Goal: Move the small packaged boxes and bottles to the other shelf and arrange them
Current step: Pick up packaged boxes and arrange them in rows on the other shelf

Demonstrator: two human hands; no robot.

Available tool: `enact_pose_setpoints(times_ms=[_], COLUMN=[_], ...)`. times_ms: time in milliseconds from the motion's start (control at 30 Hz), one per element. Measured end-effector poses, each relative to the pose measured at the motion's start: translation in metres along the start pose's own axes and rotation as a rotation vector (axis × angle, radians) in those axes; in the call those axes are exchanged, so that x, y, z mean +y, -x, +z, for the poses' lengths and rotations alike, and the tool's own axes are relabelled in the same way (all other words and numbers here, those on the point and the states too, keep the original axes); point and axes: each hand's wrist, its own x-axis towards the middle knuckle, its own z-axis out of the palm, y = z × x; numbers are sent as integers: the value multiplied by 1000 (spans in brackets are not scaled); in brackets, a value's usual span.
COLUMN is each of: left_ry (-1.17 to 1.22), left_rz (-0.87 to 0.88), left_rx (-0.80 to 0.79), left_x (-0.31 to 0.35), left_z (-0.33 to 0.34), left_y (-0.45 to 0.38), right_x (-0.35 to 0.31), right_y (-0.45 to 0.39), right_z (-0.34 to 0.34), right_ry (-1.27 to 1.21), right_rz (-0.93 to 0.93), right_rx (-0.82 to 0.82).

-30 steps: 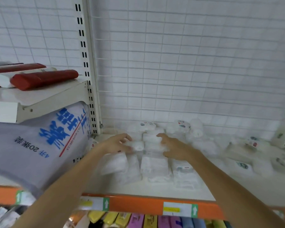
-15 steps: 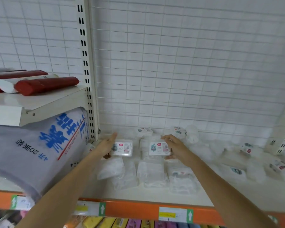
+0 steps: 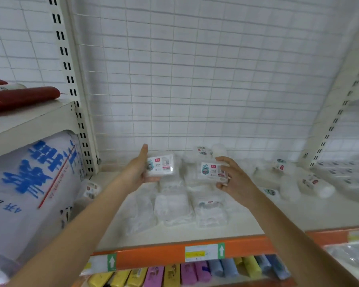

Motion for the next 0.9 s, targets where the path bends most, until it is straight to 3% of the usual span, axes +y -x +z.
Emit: enact_pose_setpoints(times_ms=[100,233,400,533,733,900], left_ry=[144,236,406,161,-289,-441], left_rz=[-7,11,-50,93,360,438], left_rx=[-163,-341,-566,-712,-732,-738], left_x=[-3,-11,-27,-49,-77,-108], left_z=[24,59,112,153,230,316], left_y=[1,3,14,21,37,56], right_x=[11,24,42,60,102,136], right_y=[26,62,109,143,198,249], right_z=[-27,-63,-102,-138,-203,-269], right_ry=[-5,-411,-485,-544,-258,-57], right_rz=[75,277,344,399,409,401], right_rx=[62,197,352,395,482,535])
